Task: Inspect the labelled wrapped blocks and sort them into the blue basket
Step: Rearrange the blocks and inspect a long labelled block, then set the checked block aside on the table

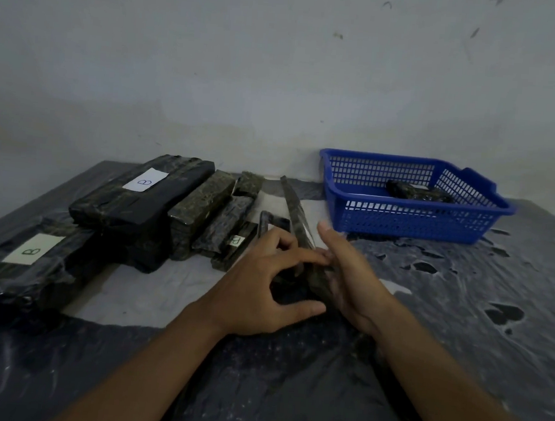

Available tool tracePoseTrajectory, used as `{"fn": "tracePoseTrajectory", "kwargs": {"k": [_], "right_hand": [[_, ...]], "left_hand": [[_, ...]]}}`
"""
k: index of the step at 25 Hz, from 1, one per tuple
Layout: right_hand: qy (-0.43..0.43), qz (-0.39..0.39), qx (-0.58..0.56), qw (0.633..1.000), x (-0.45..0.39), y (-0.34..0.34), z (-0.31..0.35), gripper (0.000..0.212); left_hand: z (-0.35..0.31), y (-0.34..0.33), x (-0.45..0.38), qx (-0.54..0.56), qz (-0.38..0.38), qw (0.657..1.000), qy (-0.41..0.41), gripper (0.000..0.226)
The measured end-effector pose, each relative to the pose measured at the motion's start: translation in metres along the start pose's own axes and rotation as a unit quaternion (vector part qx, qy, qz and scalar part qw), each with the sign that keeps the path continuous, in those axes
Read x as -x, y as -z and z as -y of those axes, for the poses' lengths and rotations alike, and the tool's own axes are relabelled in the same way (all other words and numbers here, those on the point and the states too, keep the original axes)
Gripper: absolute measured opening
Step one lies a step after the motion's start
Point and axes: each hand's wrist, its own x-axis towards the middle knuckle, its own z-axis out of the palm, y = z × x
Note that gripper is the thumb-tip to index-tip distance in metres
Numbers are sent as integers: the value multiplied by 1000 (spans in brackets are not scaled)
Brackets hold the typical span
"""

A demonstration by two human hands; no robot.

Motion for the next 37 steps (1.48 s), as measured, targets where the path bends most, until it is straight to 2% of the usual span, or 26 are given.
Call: {"fn": "tracePoseTrajectory", "kwargs": {"k": [1,2,4,6,8,10,13,16,19,22,27,33,35,37], "right_hand": [[-15,-13,23,1000,-3,1,-2,84],[-22,-16,36,999,-3,2,-1,101],[-16,-36,69,997,-1,2,-3,99],[-18,-52,85,995,4,1,-2,87],[1,-67,104,992,10,-2,0,76],[-1,-89,117,989,16,-1,5,72],[5,-101,246,964,40,18,20,59],[-12,-89,394,915,79,62,34,65],[-11,-143,492,859,120,116,43,72],[9,-219,523,824,146,165,53,72],[-5,-301,547,781,153,233,61,74],[-7,-345,529,775,158,279,66,75],[-5,-350,529,773,161,288,63,73],[-8,-359,533,766,163,294,60,68]], "left_hand": [[1,2,1,3,16,1000,-11,52],[0,4,1,15,19,999,-22,49],[-2,7,1,75,-5,997,-31,43],[-2,7,1,132,-65,989,-4,39],[5,8,2,114,-141,982,53,33],[16,9,2,79,-175,973,128,31],[26,4,2,60,-127,965,223,40],[31,-1,3,17,-97,968,229,45],[32,0,1,10,-104,969,224,40],[27,-2,0,-16,-99,969,224,32],[21,-2,1,-49,-86,973,207,24],[20,-4,-1,-74,-77,973,204,20],[14,-3,-1,-58,-54,978,193,19],[6,-3,0,-62,-18,981,182,28]]}}
